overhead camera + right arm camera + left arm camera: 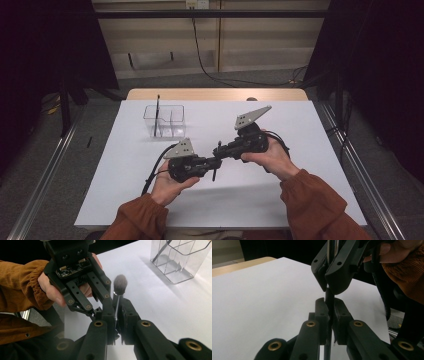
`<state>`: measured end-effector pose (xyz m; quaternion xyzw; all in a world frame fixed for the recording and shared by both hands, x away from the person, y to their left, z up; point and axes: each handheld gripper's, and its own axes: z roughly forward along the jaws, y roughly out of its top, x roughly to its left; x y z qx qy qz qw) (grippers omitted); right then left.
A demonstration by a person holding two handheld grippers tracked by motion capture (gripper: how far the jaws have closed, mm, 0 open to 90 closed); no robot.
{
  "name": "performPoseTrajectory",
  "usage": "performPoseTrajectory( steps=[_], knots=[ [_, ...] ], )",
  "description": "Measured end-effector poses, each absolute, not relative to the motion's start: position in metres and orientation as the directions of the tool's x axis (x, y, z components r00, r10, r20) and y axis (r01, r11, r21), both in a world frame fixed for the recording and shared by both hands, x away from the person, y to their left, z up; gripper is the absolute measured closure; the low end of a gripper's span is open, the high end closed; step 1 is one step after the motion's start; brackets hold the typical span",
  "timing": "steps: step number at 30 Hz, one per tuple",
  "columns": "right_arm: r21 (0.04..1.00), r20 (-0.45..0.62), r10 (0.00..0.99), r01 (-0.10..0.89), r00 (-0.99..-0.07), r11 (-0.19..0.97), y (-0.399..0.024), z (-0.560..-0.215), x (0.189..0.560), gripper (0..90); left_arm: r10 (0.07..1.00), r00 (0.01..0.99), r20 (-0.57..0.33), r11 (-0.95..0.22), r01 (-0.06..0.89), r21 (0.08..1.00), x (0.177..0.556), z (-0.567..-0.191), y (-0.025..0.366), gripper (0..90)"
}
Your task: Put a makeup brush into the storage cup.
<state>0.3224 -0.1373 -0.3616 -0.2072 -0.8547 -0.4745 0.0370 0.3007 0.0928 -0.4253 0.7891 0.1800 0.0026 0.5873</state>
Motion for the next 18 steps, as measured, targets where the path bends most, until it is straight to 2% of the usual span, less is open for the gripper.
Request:
performPoseTrajectory(
  steps=[6,14,16,18],
  knots=[
    [0.814,0.249,0.302,0.368,-0.92,0.45,-0.1386,-0.3623,0.3189,81.2,0.276,0.939,-0.204,-0.262,0.278,0.924,0.2992,-0.4251,0.0929,84.1],
    [0.834,0.235,0.3,0.35,-0.925,0.426,-0.1408,-0.3639,0.3164,71.3,0.281,0.939,-0.196,-0.266,0.272,0.925,0.3001,-0.424,0.0952,84.2],
    [0.834,0.232,0.308,0.351,-0.923,0.425,-0.1414,-0.3658,0.3159,65.4,0.285,0.938,-0.196,-0.265,0.274,0.925,0.3001,-0.4243,0.0949,84.1],
    [0.834,0.226,0.313,0.349,-0.923,0.427,-0.1417,-0.3668,0.3148,63.0,0.285,0.938,-0.196,-0.268,0.275,0.923,0.3007,-0.4243,0.0951,84.1]
  ],
)
